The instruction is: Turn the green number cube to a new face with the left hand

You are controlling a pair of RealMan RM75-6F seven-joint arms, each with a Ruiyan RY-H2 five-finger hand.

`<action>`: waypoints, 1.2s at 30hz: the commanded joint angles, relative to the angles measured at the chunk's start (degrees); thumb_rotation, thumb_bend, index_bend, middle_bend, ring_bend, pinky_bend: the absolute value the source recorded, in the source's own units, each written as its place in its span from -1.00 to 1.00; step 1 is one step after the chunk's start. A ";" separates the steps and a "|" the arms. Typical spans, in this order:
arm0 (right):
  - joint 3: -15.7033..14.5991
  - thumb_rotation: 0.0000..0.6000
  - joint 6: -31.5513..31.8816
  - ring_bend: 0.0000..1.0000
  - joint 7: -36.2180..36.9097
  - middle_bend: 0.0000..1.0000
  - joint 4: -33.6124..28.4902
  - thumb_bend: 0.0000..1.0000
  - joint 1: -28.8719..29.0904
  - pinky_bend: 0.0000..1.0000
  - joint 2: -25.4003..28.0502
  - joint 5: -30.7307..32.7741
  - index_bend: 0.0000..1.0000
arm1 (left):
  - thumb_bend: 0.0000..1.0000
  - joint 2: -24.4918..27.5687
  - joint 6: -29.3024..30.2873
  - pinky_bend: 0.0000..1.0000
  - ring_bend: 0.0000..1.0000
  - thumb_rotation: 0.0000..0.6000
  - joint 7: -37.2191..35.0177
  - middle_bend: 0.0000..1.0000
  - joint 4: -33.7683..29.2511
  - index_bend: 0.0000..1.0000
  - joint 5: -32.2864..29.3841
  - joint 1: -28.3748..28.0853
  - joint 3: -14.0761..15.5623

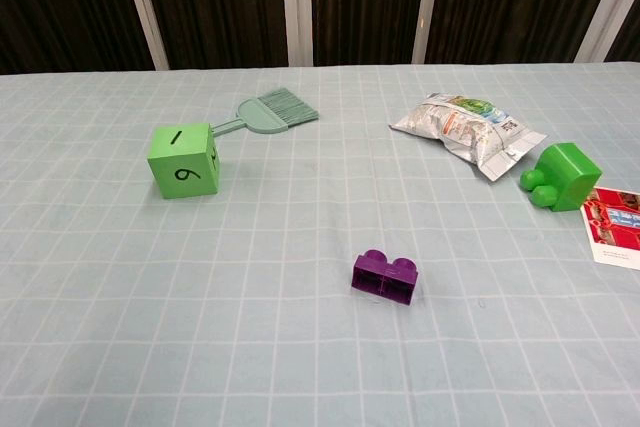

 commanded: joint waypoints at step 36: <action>-0.44 1.00 -0.87 -1.00 -1.22 -1.00 -0.29 -0.86 0.20 -1.00 -0.29 -0.25 -0.84 | -0.45 1.48 -4.12 -0.61 -0.78 1.00 -2.82 -0.62 -0.03 -0.81 1.19 -3.41 -0.73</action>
